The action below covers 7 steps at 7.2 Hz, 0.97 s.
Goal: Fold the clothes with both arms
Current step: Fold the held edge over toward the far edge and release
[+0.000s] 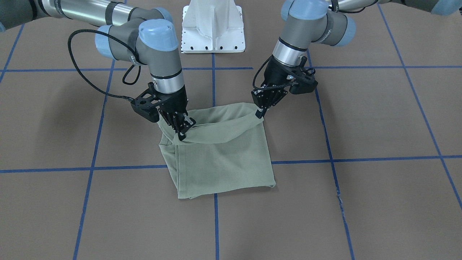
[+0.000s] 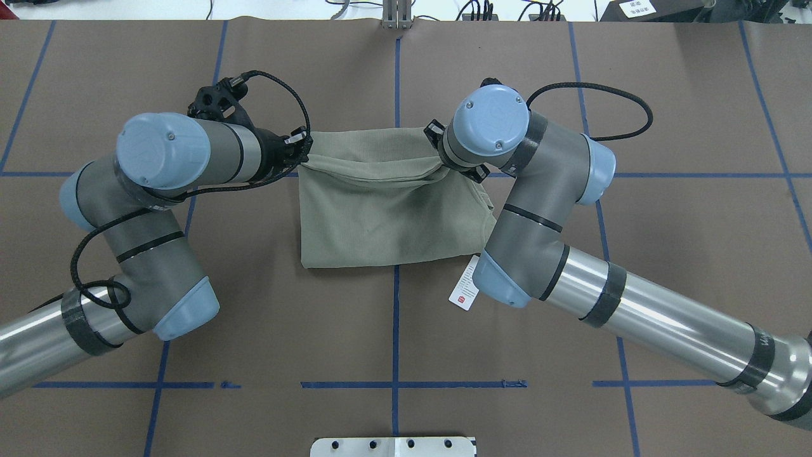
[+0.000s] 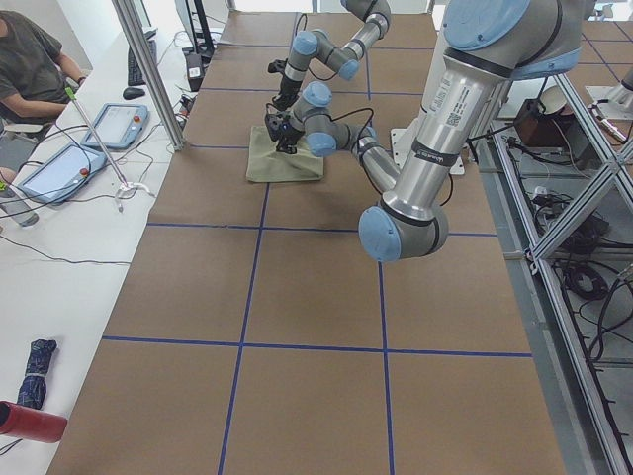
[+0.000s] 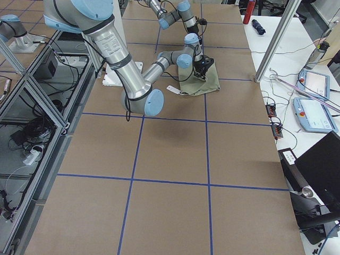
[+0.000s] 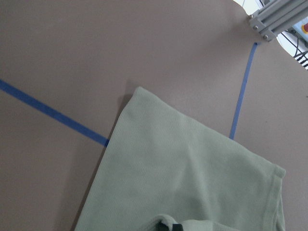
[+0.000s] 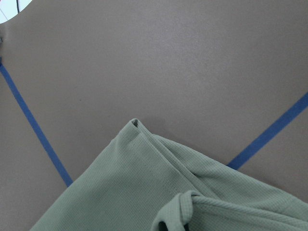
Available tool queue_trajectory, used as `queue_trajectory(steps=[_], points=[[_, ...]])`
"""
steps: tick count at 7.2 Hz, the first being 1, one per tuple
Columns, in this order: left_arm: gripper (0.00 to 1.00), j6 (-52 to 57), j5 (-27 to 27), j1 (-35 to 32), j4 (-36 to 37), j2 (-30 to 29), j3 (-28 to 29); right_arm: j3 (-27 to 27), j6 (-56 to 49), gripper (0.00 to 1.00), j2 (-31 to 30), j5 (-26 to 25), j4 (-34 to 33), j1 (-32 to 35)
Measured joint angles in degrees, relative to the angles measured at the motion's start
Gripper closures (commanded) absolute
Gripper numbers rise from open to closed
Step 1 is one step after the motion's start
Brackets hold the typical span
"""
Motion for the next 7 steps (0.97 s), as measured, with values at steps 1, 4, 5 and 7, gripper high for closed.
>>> queue_trajectory(steps=[1, 4, 5, 7], points=[[1.0, 0.5, 0.0, -0.9, -2.6, -1.3, 3.9, -2.1, -0.1, 0.99, 0.6, 0.7, 1.4, 0.5], [0.9, 0.8, 0.0, -2.2, -7.4, -2.9, 10.2, -6.2, -0.4, 0.01, 2.5, 1.1, 2.6, 0.9], [0.89, 1.0, 0.1, -2.3, -8.9, -4.3, 13.8, -8.1, -2.1, 0.0, 2.8, 1.1, 3.9, 1.3], [0.71, 6.1, 1.5, -5.1, -16.8, -7.1, 24.5, -15.2, -11.5, 0.0, 3.1, 3.9, 11.6, 5.3]])
